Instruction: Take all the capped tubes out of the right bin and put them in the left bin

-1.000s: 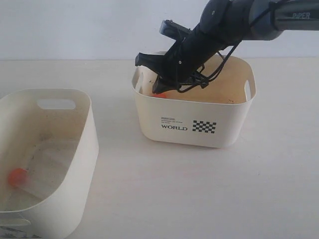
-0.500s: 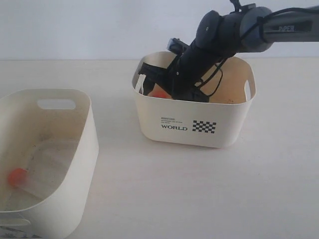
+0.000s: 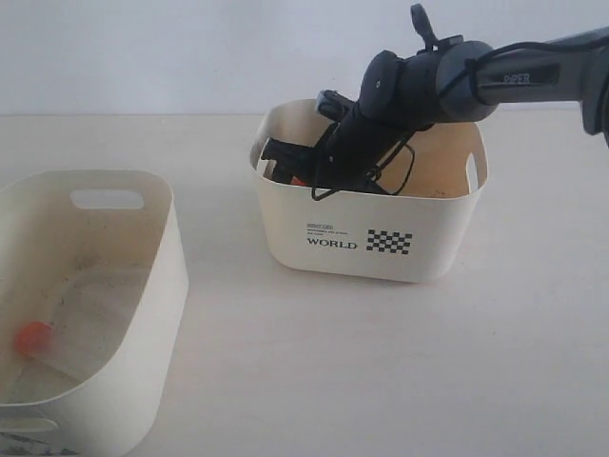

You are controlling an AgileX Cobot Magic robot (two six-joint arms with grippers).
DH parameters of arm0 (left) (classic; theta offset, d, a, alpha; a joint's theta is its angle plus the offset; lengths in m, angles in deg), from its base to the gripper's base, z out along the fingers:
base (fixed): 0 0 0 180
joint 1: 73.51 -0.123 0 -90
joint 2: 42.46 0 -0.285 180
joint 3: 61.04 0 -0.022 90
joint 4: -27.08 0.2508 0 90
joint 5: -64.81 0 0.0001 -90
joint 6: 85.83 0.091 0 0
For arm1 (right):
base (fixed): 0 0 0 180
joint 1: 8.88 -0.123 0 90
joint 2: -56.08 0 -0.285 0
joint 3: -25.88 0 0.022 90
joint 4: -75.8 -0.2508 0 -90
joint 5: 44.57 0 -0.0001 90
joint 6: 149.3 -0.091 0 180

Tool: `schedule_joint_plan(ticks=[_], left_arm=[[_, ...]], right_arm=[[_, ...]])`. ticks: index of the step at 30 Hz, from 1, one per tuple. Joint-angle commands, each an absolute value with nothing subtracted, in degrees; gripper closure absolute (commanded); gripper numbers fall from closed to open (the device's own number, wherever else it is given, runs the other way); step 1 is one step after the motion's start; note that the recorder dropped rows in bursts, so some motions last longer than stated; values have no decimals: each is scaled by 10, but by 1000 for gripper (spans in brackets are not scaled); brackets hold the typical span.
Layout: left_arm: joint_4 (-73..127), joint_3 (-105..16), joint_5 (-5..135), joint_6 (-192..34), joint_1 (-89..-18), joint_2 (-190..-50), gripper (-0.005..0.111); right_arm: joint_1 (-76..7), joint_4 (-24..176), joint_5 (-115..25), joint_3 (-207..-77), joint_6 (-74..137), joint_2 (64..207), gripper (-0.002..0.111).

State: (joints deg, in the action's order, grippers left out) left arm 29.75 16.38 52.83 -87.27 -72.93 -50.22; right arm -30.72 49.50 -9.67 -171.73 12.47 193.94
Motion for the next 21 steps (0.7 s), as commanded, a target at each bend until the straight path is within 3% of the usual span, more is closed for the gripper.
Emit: schedule_joint_plan(ticks=[1, 8, 21], left_arm=[[299, 162, 526, -878, -729, -502, 102], [299, 162, 526, -878, -729, -502, 102], [299, 162, 526, -878, -729, -502, 102]], right_arm=[[-325, 493, -79, -1718, 95, 1969, 48], [-325, 495, -78, -1718, 96, 1970, 108], [-321, 535, -65, -1720, 112, 1889, 108]])
